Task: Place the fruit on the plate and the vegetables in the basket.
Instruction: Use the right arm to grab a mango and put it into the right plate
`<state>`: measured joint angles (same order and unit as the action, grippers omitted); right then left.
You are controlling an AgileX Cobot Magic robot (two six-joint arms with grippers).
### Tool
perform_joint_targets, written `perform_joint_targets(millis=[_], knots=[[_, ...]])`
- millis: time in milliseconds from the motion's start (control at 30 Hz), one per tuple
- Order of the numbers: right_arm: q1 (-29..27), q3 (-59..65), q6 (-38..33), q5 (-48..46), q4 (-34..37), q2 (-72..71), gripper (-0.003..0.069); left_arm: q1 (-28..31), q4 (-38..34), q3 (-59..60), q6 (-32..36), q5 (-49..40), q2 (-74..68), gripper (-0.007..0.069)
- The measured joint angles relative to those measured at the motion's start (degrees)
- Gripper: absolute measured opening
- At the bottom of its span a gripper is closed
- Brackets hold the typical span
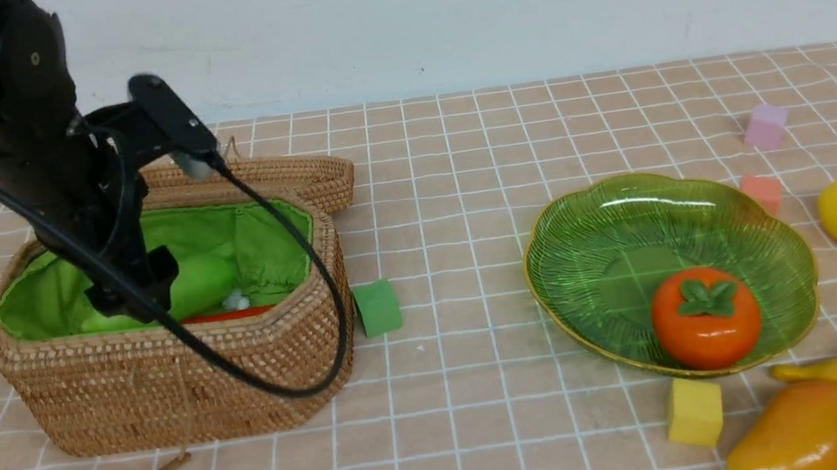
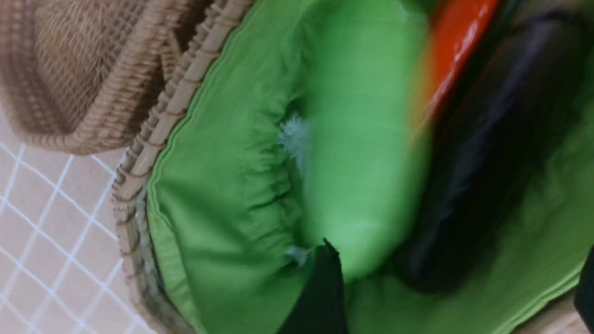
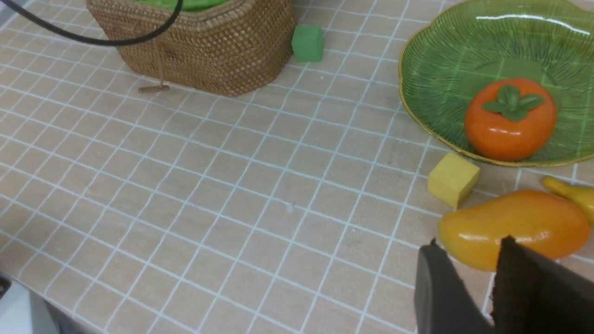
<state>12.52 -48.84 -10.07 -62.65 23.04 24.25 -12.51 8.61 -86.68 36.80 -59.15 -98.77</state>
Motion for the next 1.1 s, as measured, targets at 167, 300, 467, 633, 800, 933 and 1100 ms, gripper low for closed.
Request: perform_joint_targets(millis=[167,300,467,633,800,933,1100], knots=[[0.00,0.00,0.96,0.81,0.25,4.79,0.0206,-4.95,-5.15,0.07,-17.61,1.23,7.52,0.0394],[0.00,0.00,3.56,2.13,-1.46,14.77,0.0206,-13.70,-6.40,3.22,-30.33,0.31,15.25,0.0050],[0.00,0.00,6.26,3.52,-3.67,26.04,0.0206,-24.08,-7.24,15.13,-37.40,4.57,26.80,-0.0013],[-0.06,0.05,15.90,7.03,-12.36,38.32,0.0242,-35.70,-7.67,34.37,-42.28,20.73,40.97,-0.0013],[-2.21,0.11,31.27,12.22,-17.73,46.36,0.0358,-39.43,-7.71,42.17,-42.75,23.63,44.45,-0.0013],[-2.50,0.11,36.78,18.50,-18.27,52.73,0.0514,-39.57,-7.48,43.11,-41.92,23.08,44.19,-0.0013],[-2.50,0.11,38.88,23.60,-17.65,61.04,0.0647,-39.57,-7.35,43.16,-39.24,23.08,44.19,-0.0013]])
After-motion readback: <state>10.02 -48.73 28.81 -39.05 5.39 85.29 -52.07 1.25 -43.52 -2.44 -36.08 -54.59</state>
